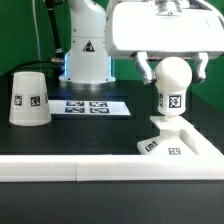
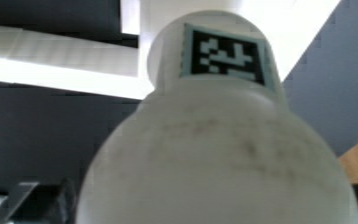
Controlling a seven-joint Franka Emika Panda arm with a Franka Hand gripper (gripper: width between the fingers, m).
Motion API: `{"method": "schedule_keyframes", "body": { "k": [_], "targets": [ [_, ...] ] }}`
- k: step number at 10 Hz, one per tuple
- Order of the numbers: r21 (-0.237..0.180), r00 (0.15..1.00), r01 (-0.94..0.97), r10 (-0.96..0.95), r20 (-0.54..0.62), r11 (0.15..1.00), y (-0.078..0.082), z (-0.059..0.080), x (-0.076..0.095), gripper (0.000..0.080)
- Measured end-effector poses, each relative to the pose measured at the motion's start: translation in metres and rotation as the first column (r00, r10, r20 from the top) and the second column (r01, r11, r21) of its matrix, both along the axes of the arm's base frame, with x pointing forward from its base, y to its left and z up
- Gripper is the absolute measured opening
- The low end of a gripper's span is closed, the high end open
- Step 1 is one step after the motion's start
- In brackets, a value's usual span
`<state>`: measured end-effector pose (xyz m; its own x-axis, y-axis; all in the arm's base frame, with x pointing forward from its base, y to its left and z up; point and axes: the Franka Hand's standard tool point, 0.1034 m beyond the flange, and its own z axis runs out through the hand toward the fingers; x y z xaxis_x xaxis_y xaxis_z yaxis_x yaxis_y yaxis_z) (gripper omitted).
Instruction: Assemble lamp
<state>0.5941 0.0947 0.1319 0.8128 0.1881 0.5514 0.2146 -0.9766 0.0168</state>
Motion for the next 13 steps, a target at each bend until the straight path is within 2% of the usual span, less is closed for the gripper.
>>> {"method": "schedule_keyframes", "body": {
  "k": [3, 5, 9, 11, 13],
  "targets": [
    [0.0, 1.0, 0.006, -0.006, -0.006, 1.0, -0.006, 0.016, 0.002, 0.0698],
    [0.0, 0.999, 0.002, -0.002, -0.033, 1.0, -0.005, 0.013, 0.001, 0.0699],
    [0.011, 0.946, -0.027, 0.03, -0.322, 1.0, 0.001, 0.004, -0.006, 0.0698],
    [0.015, 0.907, -0.039, 0.042, -0.42, 0.999, -0.001, 0.0, -0.009, 0.0698],
    [0.014, 0.906, -0.037, 0.04, -0.42, 0.999, -0.005, -0.004, -0.007, 0.0698]
  ]
}}
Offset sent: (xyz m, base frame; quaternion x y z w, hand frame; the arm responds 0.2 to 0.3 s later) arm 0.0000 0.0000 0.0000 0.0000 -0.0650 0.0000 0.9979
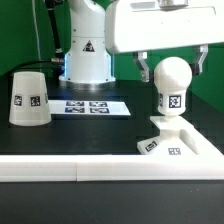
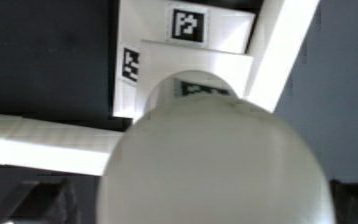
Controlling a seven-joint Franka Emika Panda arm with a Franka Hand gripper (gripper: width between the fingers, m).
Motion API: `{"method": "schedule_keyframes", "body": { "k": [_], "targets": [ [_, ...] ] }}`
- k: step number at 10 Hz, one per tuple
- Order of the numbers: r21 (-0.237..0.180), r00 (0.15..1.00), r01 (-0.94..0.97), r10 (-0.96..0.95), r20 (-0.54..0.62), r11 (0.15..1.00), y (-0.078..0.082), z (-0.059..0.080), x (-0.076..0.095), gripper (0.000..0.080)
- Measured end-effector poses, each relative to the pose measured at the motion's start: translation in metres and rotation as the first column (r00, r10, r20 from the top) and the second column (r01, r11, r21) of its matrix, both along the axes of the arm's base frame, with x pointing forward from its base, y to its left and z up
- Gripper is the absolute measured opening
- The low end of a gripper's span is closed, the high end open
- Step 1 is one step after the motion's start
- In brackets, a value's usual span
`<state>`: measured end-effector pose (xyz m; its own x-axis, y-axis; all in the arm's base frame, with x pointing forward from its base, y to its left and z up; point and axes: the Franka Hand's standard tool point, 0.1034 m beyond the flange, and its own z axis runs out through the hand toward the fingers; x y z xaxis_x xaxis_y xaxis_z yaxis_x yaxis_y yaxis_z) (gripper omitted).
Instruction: Assemble lamp
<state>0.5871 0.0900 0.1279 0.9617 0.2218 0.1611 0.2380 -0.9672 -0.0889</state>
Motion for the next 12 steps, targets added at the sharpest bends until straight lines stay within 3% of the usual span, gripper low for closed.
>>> {"method": "schedule_keyframes", "body": {
  "k": [3, 4, 8, 12],
  "targets": [
    [0.001, 1.0, -0.005, 0.005, -0.006, 1.0, 0.004, -0.0038, -0.0019, 0.0699],
    [0.001, 1.0, -0.006, 0.006, -0.007, 1.0, 0.0047, -0.004, -0.0021, 0.0573],
    [0.005, 1.0, 0.022, -0.022, -0.011, 1.0, 0.0044, -0.0041, -0.0021, 0.0576],
    [0.039, 0.905, 0.423, -0.42, -0.074, 0.905, 0.0081, -0.0044, -0.0046, 0.0577]
  ]
}}
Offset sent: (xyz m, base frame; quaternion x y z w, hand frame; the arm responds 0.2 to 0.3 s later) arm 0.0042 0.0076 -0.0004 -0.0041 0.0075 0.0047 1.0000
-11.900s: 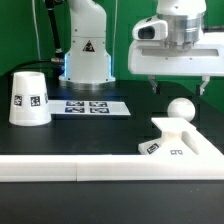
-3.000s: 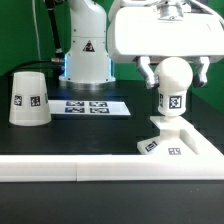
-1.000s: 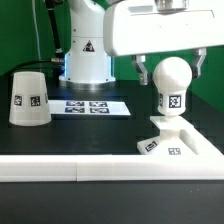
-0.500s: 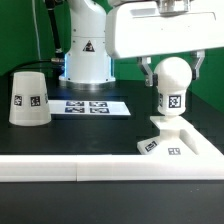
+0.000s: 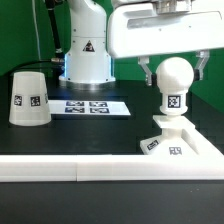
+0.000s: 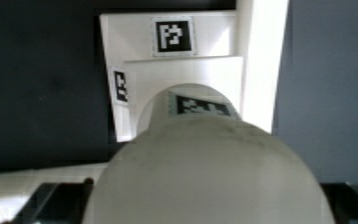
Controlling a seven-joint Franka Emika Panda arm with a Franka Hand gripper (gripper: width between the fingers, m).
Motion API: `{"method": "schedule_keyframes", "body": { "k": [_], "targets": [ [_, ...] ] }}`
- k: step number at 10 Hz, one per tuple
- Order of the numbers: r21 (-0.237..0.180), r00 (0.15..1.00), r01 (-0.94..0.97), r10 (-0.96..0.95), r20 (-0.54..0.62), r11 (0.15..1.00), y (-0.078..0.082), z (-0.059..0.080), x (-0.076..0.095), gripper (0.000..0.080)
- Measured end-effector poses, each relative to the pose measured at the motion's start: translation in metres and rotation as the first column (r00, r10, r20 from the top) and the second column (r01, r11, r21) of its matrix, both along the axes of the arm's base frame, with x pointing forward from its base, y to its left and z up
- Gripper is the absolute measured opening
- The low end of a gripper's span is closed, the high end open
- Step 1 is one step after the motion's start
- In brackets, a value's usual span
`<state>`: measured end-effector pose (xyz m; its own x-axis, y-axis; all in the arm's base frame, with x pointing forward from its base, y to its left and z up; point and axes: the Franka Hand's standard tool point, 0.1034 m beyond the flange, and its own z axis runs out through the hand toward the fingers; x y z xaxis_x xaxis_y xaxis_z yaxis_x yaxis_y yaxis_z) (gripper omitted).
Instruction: Assemble lamp
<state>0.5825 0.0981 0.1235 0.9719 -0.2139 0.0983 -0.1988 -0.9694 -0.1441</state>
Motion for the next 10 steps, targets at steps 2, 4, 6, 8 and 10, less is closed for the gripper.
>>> {"method": "schedule_keyframes", "body": {
  "k": [2, 4, 6, 8, 10],
  "targets": [
    [0.018, 0.987, 0.158, -0.158, -0.021, 0.987, -0.0006, -0.0003, -0.0001, 0.0577],
    [0.032, 0.957, 0.289, -0.288, -0.041, 0.957, -0.0007, -0.0003, -0.0001, 0.0578],
    [0.042, 0.895, 0.441, -0.437, -0.085, 0.896, 0.0006, -0.0001, -0.0005, 0.0578],
    [0.054, 0.804, 0.587, -0.575, -0.15, 0.807, 0.0031, -0.0005, 0.0014, 0.0578],
    [0.063, 0.709, 0.7, -0.68, -0.187, 0.712, 0.0029, -0.0011, 0.006, 0.0578]
  ]
}}
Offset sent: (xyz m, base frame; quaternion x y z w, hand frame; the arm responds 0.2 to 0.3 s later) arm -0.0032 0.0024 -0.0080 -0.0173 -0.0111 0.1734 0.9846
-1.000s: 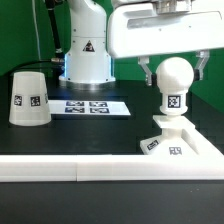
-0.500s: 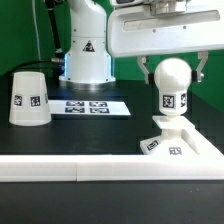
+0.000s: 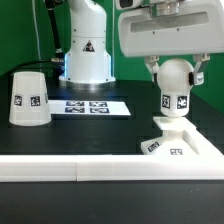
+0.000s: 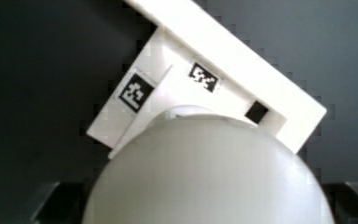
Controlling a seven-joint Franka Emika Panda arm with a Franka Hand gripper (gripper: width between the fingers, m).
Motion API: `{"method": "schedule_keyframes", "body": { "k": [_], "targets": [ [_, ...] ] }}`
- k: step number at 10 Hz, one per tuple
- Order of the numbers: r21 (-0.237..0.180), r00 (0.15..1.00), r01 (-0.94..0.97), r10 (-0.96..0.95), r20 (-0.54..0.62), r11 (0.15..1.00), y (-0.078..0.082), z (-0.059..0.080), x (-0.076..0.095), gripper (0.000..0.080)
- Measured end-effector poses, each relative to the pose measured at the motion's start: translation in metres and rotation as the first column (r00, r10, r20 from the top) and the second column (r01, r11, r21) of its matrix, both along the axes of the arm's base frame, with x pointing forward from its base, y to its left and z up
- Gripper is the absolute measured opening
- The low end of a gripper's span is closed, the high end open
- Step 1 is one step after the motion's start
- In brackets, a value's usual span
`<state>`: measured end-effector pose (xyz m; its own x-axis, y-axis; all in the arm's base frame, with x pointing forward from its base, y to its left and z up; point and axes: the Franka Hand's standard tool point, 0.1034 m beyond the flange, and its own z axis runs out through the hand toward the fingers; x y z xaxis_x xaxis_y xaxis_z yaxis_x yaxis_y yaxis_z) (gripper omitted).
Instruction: Assemble lamp
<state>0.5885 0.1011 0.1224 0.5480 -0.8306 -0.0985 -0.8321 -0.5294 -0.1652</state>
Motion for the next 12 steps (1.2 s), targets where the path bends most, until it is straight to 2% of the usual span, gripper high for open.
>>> {"method": "schedule_keyframes", "body": {
  "k": [3, 4, 5, 6, 7, 9, 12],
  "targets": [
    [0.038, 0.985, 0.169, -0.168, -0.04, 0.985, 0.0025, 0.0005, 0.0027, 0.058],
    [0.039, 0.987, 0.158, -0.156, -0.038, 0.987, 0.0032, 0.0004, 0.0025, 0.058],
    [0.034, 0.994, 0.104, -0.103, -0.026, 0.994, 0.0035, 0.0003, 0.0025, 0.0671],
    [0.031, 0.998, 0.056, -0.056, -0.017, 0.998, 0.0063, 0.0004, 0.0019, 0.0694],
    [0.029, 1.0, 0.019, -0.018, -0.01, 0.999, 0.0072, 0.0005, 0.0018, 0.0694],
    [-0.02, 0.958, -0.278, 0.278, 0.064, 0.96, 0.0048, -0.0008, 0.0043, 0.0699],
    [-0.054, 0.881, -0.461, 0.464, 0.093, 0.886, 0.0047, -0.0009, 0.0042, 0.0699]
  ]
}}
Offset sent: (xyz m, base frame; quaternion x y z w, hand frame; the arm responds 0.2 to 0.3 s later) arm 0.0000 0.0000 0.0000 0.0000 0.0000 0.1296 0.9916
